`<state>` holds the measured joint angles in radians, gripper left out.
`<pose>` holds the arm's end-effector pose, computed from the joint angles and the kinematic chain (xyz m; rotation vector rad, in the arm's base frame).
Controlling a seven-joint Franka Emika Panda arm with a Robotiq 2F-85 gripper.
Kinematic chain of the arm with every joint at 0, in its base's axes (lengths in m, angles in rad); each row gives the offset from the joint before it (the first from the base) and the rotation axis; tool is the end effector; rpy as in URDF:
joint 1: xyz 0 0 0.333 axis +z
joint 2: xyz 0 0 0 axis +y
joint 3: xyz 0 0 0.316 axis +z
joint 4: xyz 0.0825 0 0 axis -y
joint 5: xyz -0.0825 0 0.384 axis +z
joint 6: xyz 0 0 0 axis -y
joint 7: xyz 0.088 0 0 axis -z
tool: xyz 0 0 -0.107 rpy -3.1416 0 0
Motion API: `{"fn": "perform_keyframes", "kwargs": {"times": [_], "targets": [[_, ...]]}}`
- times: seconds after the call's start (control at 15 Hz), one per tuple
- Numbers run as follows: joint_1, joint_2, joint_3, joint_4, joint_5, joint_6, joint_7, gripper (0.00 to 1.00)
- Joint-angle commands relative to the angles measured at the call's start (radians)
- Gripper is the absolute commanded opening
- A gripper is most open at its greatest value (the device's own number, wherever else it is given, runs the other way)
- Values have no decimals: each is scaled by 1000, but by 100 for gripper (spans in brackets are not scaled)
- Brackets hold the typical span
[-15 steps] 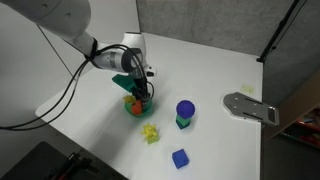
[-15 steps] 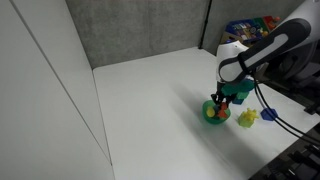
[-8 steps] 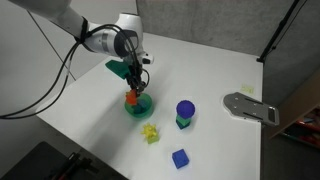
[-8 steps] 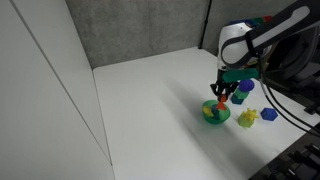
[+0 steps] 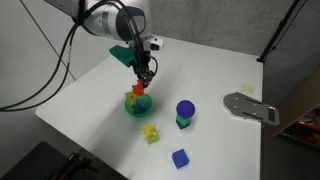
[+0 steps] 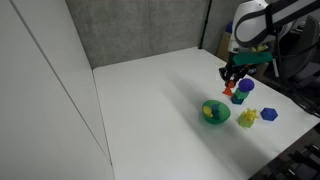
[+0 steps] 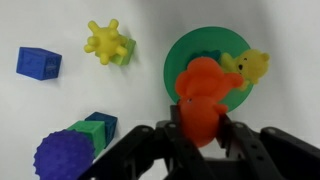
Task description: Pick up the orange toy from the green bowl and put it on the blue block
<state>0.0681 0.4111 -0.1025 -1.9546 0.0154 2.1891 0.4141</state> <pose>0.5974 -0.0182 0.2538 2.9903 -0.6901 -0.2547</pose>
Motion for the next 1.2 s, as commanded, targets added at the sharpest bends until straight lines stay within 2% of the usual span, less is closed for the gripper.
{"fn": "perform_keyframes", "kwargs": {"times": [0.0,0.8,1.13], "targets": [[-30,-63,-15,-47,-9,-12,7,11],[-153,-193,-121,-249,-53,8,3,11],[-211,-207,-172,-292,-98,22,4,11]]}}
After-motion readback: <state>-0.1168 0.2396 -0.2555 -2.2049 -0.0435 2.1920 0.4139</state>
